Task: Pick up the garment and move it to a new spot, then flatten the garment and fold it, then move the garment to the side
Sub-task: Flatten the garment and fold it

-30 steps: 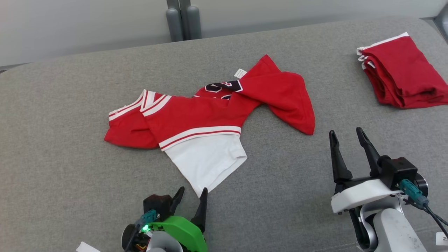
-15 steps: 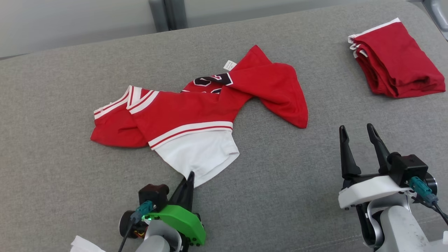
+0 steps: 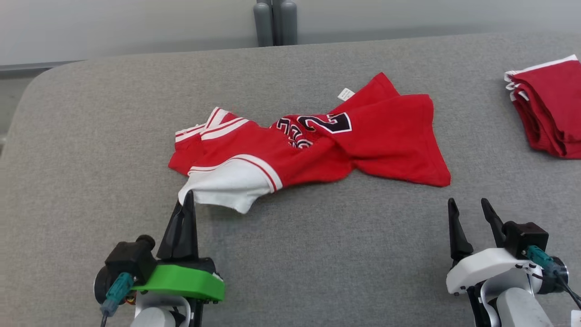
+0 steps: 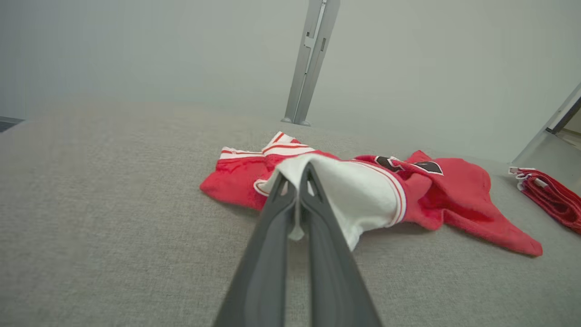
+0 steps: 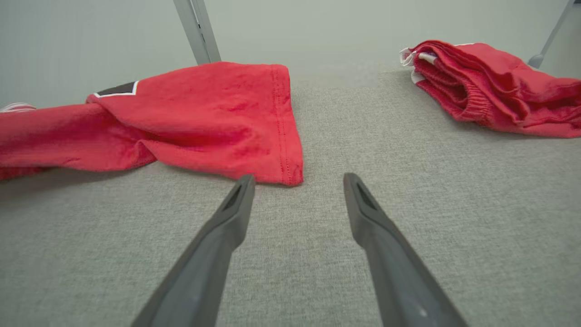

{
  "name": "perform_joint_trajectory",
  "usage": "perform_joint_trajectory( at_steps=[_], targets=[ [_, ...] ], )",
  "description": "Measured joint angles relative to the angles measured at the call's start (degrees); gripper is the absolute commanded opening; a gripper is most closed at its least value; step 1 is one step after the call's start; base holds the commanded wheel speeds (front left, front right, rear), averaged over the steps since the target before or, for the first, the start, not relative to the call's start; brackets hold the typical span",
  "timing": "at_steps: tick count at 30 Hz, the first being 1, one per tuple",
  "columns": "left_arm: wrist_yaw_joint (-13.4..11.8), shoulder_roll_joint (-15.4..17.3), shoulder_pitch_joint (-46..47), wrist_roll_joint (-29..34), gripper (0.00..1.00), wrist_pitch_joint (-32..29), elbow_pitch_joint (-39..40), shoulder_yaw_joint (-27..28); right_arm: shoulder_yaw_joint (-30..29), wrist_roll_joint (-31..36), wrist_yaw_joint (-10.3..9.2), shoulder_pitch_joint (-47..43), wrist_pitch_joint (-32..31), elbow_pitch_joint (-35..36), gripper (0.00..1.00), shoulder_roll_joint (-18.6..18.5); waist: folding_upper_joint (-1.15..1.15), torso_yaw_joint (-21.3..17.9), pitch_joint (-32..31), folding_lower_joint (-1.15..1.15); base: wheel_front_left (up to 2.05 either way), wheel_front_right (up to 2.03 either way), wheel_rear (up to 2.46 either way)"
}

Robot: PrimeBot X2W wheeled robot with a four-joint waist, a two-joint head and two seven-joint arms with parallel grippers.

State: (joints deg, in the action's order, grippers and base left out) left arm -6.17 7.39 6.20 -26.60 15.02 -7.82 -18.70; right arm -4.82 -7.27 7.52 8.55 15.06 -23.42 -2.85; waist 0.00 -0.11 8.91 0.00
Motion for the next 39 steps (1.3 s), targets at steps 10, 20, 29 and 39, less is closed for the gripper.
perform_joint_trajectory(
  at_steps=[10,20,29,39],
  targets=[
    [-1.40,1.27,-4.36,1.66,0.00,0.01,7.36,2.61,-3.54,1.65,0.00,2.69,-0.09,-7.51,1.00,0.01,0.00,4.83,-0.88,0.00,0.00,0.00,0.00],
    [-0.83,0.41,-5.05,1.09,0.00,0.00,4.64,2.83,-2.70,4.43,0.00,7.03,-3.85,-14.11,1.00,0.03,0.00,6.95,-0.77,0.00,0.00,0.00,0.00],
    [0.32,-0.62,-5.32,1.31,0.00,0.01,2.42,4.74,-0.30,4.43,-0.02,9.20,-6.46,-18.20,0.89,-0.05,0.00,6.98,-1.00,0.00,0.00,0.00,0.00],
    [1.64,-1.27,-5.65,2.21,0.00,0.01,0.93,6.22,2.78,1.44,0.01,11.82,-6.35,-21.42,0.00,0.05,0.00,6.19,-2.02,0.00,0.00,0.00,0.00]
  ],
)
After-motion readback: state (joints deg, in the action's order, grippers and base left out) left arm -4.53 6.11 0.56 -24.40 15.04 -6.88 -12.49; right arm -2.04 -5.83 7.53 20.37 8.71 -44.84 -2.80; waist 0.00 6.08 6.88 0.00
